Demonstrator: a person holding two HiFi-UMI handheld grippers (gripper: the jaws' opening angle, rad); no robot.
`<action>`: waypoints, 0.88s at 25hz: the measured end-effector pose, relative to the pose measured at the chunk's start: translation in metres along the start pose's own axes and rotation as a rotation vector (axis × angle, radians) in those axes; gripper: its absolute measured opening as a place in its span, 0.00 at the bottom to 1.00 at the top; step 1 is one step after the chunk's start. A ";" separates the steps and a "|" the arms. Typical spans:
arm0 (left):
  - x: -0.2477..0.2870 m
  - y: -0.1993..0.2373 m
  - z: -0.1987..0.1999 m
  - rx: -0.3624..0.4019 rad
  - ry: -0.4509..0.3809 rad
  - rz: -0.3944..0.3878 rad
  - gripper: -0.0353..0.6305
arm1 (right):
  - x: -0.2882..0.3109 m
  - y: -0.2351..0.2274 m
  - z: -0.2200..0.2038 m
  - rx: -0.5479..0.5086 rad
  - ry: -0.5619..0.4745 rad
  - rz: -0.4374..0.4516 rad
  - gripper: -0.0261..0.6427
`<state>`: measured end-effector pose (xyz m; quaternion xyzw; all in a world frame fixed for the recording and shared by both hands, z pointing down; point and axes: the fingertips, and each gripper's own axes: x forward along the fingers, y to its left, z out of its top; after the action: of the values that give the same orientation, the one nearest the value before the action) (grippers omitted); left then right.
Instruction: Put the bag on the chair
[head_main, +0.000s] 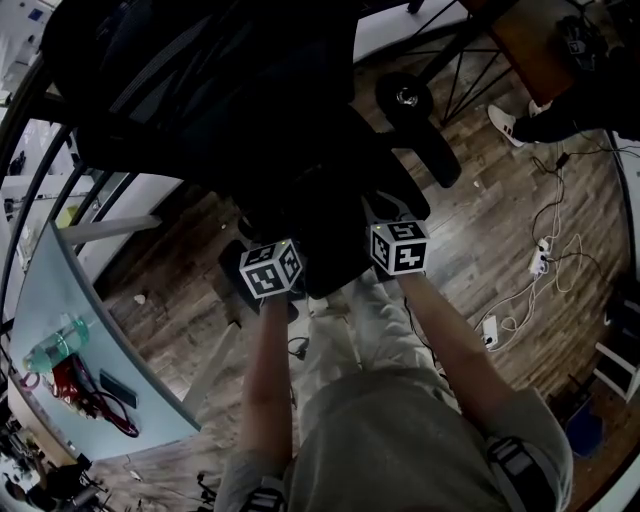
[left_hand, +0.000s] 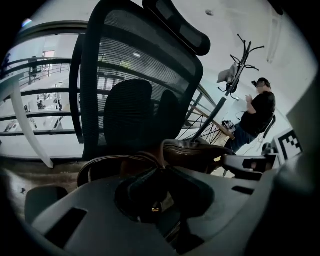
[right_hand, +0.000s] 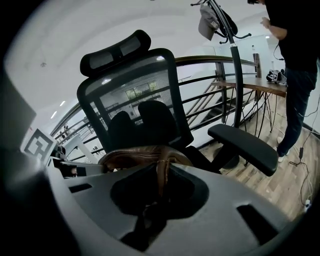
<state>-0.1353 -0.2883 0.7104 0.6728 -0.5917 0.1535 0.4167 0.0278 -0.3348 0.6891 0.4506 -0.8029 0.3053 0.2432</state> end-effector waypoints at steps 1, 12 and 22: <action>0.004 0.001 -0.003 0.000 0.008 0.008 0.12 | 0.003 -0.002 -0.002 0.001 0.006 -0.005 0.11; 0.031 0.011 -0.029 -0.013 0.094 0.041 0.13 | 0.026 -0.028 -0.033 0.018 0.073 -0.083 0.11; 0.040 0.015 -0.039 -0.024 0.119 0.055 0.14 | 0.038 -0.038 -0.040 0.025 0.097 -0.103 0.13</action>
<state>-0.1284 -0.2854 0.7674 0.6410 -0.5858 0.1977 0.4548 0.0473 -0.3437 0.7529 0.4792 -0.7619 0.3240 0.2915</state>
